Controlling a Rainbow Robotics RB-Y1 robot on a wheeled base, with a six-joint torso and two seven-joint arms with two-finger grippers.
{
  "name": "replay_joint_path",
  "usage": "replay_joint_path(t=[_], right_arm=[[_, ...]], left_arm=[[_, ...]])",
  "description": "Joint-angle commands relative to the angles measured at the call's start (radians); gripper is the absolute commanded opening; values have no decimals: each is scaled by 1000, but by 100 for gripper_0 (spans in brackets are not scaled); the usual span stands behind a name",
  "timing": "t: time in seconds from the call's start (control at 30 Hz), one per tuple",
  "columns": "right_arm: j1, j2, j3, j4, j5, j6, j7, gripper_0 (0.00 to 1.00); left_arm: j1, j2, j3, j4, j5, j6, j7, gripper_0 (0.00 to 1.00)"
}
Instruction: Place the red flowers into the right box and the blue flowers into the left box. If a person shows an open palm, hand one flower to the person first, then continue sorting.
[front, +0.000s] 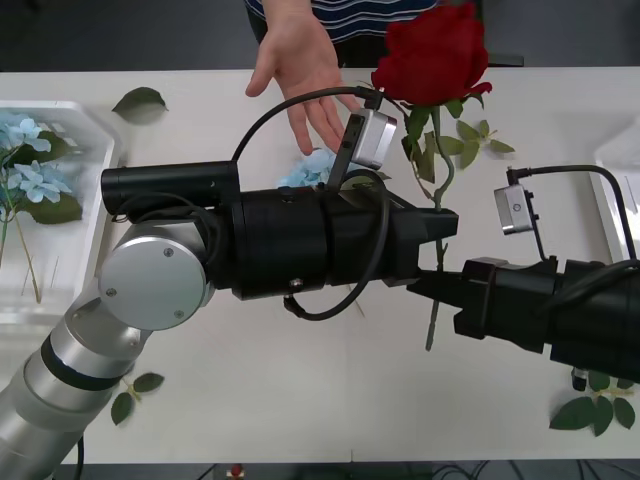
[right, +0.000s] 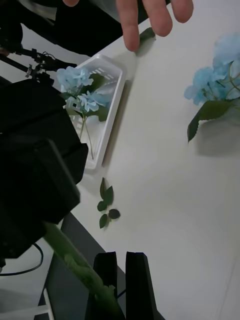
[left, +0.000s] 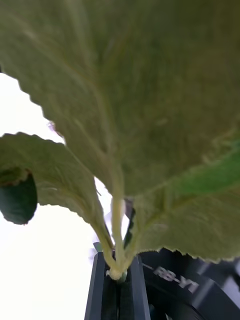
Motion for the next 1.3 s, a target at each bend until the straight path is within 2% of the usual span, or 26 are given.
replay_joint_path(t=[0.03,0.13,0.2,0.27,0.3,0.37,0.4,0.5,0.63,0.73,0.83,0.93,0.97,1.07,1.17,1.3], right_arm=[[-3,-41,-11,-5,3,-20,-35,0],[-3,-49,-11,-5,3,-31,-39,0],[-3,-56,-11,-5,3,-34,-43,0],[-4,-67,-11,-7,3,-40,-46,0],[-3,-72,-11,-5,1,-44,-49,0],[-3,-78,-12,-5,3,-49,-52,0],[-3,-82,-17,-5,1,-49,-53,0],[-3,-93,-34,-1,3,-49,-58,0],[-3,-116,-120,24,-2,-35,-61,0],[-11,-115,-247,65,-51,55,-50,0],[-27,-113,-374,128,-155,184,-39,0],[-73,-104,-514,225,-287,368,-24,0],[-112,-99,-572,280,-326,473,-18,0],[-210,-101,-647,391,-363,652,-4,0],[-316,-105,-654,478,-361,744,7,0],[-415,-105,-594,521,-298,707,28,0]], left_arm=[[-15,3,4,-35,13,-3,13,0],[-15,3,4,-35,22,-3,13,1],[-17,5,6,-35,29,-3,15,23],[-17,3,4,-35,36,-3,16,39],[-17,5,4,-35,39,-3,18,54],[-19,5,6,-35,44,-3,21,71],[-19,5,6,-35,44,-3,21,84],[-19,5,6,-35,44,-3,21,98],[-19,5,6,-35,44,-3,21,100],[-19,5,6,-35,44,-3,21,100],[-15,1,-1,-27,45,-2,24,100],[-20,5,2,-24,79,1,30,100],[-22,3,6,-24,98,1,32,100],[-22,6,7,-25,121,1,27,100],[-25,14,12,-24,110,7,24,100],[-26,20,35,-28,61,75,32,100]])
